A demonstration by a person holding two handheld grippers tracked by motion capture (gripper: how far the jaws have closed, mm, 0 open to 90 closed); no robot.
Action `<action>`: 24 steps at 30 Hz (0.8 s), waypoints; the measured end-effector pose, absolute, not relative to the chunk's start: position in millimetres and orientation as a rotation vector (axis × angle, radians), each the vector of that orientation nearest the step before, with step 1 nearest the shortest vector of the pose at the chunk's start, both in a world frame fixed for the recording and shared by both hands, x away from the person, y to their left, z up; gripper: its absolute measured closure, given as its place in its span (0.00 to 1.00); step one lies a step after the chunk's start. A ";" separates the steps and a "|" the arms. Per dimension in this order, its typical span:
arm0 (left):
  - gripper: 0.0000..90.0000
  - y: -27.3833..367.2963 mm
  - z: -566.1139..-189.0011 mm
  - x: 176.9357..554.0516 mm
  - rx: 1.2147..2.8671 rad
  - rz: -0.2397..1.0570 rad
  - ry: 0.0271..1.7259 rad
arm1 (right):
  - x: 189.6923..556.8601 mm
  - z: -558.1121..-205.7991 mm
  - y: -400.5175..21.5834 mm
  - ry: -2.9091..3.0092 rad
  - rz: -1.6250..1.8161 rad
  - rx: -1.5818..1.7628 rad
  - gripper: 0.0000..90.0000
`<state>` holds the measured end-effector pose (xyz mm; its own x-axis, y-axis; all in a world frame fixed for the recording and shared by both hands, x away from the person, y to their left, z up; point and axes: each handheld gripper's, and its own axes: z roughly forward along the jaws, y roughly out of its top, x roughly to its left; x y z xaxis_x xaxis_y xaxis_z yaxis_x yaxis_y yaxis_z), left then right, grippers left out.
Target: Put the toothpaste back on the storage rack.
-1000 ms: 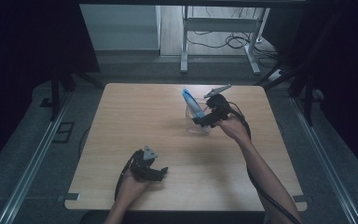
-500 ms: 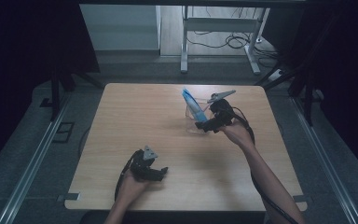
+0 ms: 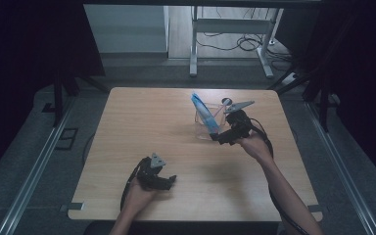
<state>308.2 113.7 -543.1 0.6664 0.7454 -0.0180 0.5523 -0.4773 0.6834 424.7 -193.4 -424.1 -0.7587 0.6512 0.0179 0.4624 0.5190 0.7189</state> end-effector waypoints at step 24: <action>0.15 113.8 -543.2 308.3 2.208 0.373 0.994 | 399.2 -435.0 -220.3 2.487 1.080 0.969 0.00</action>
